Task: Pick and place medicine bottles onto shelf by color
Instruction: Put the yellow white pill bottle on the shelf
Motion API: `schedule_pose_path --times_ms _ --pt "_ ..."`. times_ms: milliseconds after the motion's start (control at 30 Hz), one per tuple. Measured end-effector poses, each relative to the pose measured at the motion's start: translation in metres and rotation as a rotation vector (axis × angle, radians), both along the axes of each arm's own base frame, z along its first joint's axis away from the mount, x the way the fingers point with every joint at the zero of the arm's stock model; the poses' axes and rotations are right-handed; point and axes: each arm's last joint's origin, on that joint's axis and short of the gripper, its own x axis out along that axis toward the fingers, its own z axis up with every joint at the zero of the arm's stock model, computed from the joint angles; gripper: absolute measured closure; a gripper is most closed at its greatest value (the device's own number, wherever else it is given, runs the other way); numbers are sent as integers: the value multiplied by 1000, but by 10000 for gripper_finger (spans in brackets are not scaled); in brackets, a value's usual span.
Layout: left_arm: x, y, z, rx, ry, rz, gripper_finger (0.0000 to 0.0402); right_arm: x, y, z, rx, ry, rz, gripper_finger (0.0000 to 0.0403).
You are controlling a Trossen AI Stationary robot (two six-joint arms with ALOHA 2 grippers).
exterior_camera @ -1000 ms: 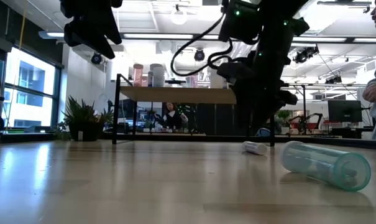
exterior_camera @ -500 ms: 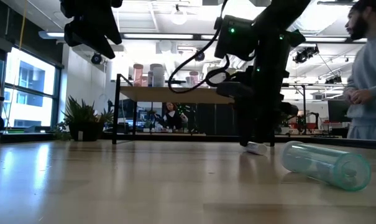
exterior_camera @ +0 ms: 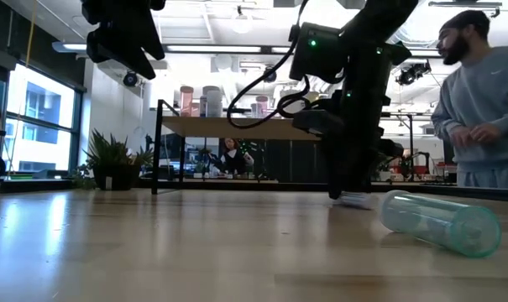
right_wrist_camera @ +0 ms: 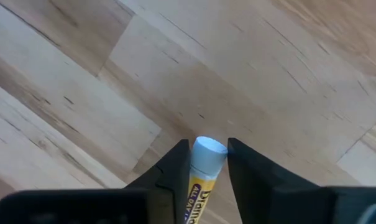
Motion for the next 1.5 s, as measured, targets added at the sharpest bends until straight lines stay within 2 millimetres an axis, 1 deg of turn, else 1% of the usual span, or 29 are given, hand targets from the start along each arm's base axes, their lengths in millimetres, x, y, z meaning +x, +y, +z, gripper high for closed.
schedule_pose_path --times_ms 167,767,900,1300,1500 --pt "0 0 0 0 0 1 183 0 0 0 -2 0 8 326" --pt "0 0 0 2 1 -2 183 1 1 2 -22 -12 87 329" --pt "0 0 0 1 1 -3 183 6 1 12 -28 -51 113 329" --pt "-2 0 0 -2 13 -7 183 31 1 50 -93 -188 214 329" --pt "-18 4 19 18 -68 -11 183 43 1 71 -143 -253 253 329"
